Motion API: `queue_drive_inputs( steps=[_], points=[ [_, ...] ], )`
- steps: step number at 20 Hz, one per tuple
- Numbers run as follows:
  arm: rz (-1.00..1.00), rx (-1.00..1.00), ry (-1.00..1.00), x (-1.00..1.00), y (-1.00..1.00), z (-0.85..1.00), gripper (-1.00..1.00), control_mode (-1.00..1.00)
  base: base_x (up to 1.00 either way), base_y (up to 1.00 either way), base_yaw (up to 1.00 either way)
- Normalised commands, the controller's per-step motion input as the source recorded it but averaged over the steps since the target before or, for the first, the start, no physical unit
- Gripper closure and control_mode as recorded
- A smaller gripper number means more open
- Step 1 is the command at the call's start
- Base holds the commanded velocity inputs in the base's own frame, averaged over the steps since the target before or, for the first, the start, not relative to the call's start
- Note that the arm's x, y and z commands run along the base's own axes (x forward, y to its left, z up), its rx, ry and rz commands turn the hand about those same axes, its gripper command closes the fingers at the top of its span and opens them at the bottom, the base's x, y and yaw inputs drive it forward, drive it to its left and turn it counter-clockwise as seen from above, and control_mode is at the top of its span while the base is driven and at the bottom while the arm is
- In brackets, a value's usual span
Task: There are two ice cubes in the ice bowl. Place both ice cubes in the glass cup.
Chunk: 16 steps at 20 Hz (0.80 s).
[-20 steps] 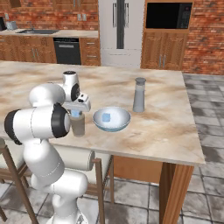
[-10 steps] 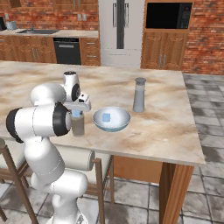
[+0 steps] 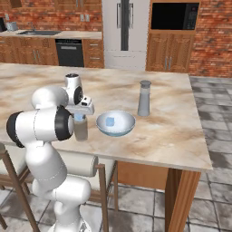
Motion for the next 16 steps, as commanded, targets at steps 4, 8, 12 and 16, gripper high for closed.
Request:
queue_drive_inputs(
  steps=[4,8,12,16],
  points=[
    [0.02,0.0,-0.06,-0.04,0.0,0.0,-1.0,-1.0,0.0,0.0,0.0],
    [0.01,0.0,-0.13,-0.04,0.0,0.16,-1.0,-1.0,0.0,0.0,0.0],
    [0.02,0.0,-0.14,-0.12,-0.04,0.25,-1.0,-1.0,0.0,0.0,0.0],
    [0.02,0.07,-0.12,-0.04,-0.37,0.36,-1.0,-1.0,0.0,0.0,0.0]
  ],
)
